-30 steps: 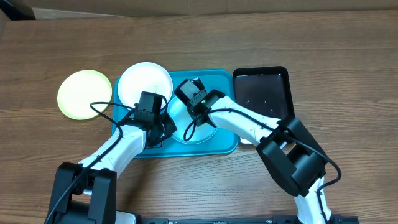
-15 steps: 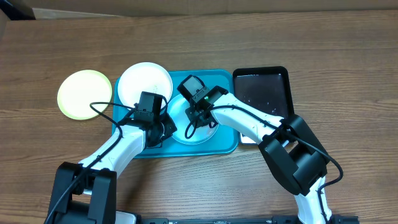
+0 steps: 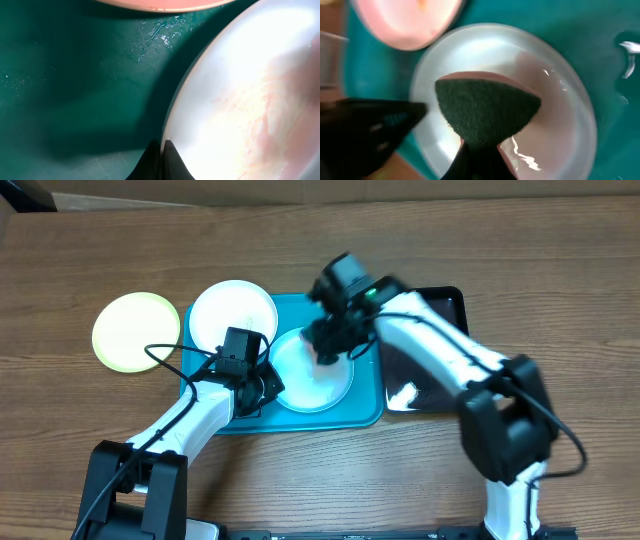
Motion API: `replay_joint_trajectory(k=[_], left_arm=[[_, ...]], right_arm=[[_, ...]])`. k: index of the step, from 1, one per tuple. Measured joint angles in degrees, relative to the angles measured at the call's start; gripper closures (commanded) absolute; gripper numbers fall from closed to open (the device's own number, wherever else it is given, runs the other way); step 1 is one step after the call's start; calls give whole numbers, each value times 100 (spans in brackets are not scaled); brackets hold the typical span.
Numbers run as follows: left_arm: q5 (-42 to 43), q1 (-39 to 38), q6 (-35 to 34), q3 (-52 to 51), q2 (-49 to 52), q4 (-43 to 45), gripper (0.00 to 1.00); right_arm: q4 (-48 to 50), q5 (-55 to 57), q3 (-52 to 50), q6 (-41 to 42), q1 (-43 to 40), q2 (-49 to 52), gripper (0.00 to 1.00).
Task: Clean dirty plates on tray and stack at the side
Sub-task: 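Scrub the light-blue plate with the sponge while left gripper holds rim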
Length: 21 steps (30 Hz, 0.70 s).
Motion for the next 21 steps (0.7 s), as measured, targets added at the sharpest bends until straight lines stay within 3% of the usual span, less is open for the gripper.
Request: replay_joint_trajectory(k=[9,16,21], left_arm=[[0,0,2,0,0,2,96],[0,0,2,0,0,2,96],[2,0,2,0,0,2,96]], right_arm=[[-540,-667,111,-140,-979,-765,96],[-627,-780,101,-144,-903,-758,96],[52,-1263,-345,-164,-752,-756,96]])
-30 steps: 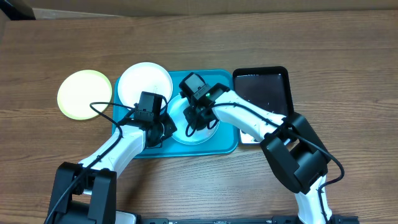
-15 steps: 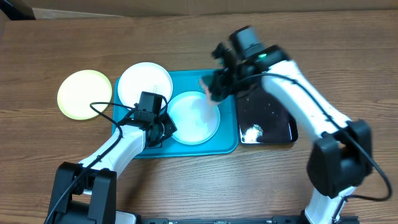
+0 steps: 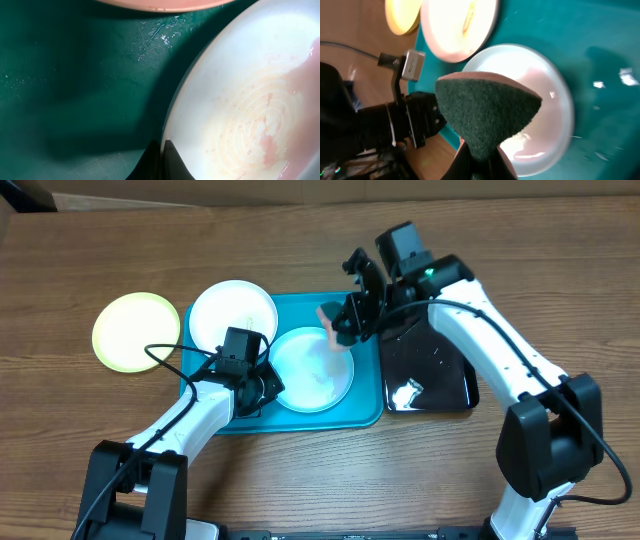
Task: Clean dirty plates on tray and stack at the side
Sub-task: 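Scrub the light-blue plate with the sponge while left gripper holds rim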
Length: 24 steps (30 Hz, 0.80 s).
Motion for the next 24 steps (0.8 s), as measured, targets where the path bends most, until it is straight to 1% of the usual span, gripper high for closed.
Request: replay_joint_trajectory(k=[5,9,14,19,24], left_arm=[[9,0,0,0,2,0,96],[13,0,0,0,2,0,96],[15,0,0,0,2,-2,96],[15,0,0,0,2,-2,96],[15,0,0,0,2,-2,96]], right_arm=[[1132,-651,-859,162,48,81,96],[2273,-872,-1593,527,48,120,96],[3259,-1040,-2197,968,48,138,96],[3877,-1106,-2579,1335,96,153,96],[4312,-1110,-2667,1624,352,219,96]])
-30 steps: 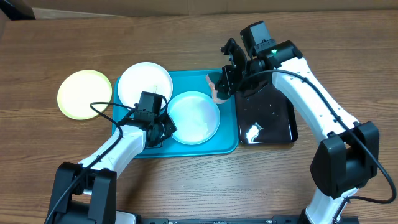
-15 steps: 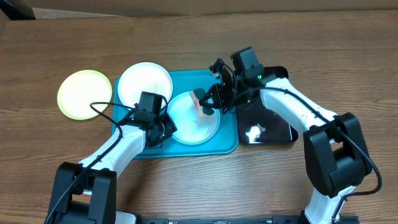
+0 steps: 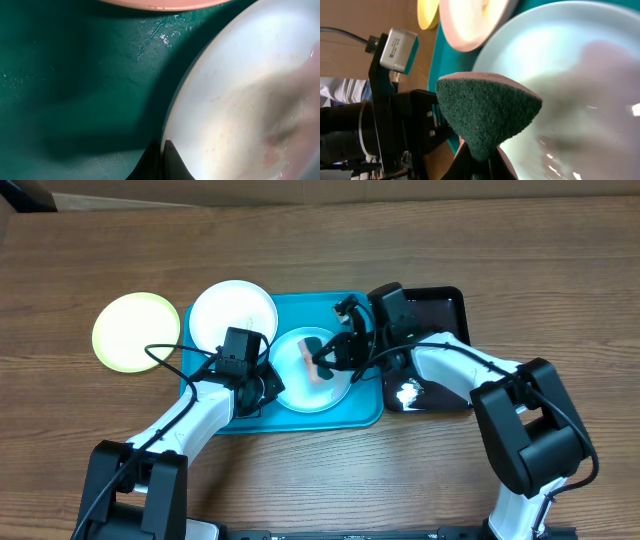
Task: Clean dirty plates on tray and stack at the side
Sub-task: 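Scrub the light-blue plate with the sponge while left gripper holds rim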
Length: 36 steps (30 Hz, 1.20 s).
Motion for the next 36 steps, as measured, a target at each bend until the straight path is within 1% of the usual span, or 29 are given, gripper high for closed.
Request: replay_joint_trajectory(k=[5,8,14,22,27,36], left_arm=[[0,0,0,0,0,0,96],[0,0,0,0,0,0,96],[0,0,0,0,0,0,96],[2,0,0,0,4,2,96],[2,0,0,0,9,4,96],[20,0,0,0,9,11,96]], right_arm=[[92,323,0,223,376,240,97],[310,474,-7,297,531,459,96],[463,551,-11,332,557,553,96],[278,1115,-4,348,616,562,96],[-221,1508,188,284,638,562,96],[-1766,2500,1200,-328,664,564,96]])
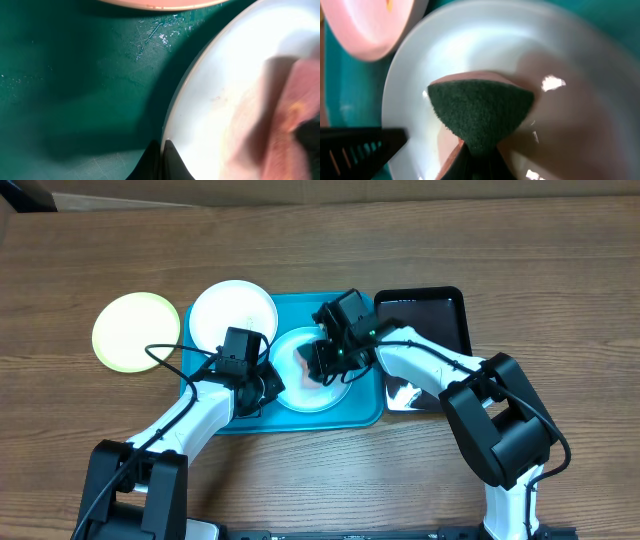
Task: Clean dirty plates on tray and stack at the side
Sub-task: 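Scrub the light-blue plate with the sponge while left gripper holds rim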
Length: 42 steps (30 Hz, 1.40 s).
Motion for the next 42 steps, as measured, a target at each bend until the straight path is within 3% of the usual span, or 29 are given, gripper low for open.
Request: replay_joint_trajectory(k=[6,19,42], left_arm=[[0,0,0,0,0,0,96],[2,0,0,2,0,-4,96],[2,0,0,2,4,-4,96]], right_arm=[[-433,393,503,-262,-57,35,96],[-835,-1027,1235,-509,-87,42,96],[-938,66,1224,-533,236,772,96]])
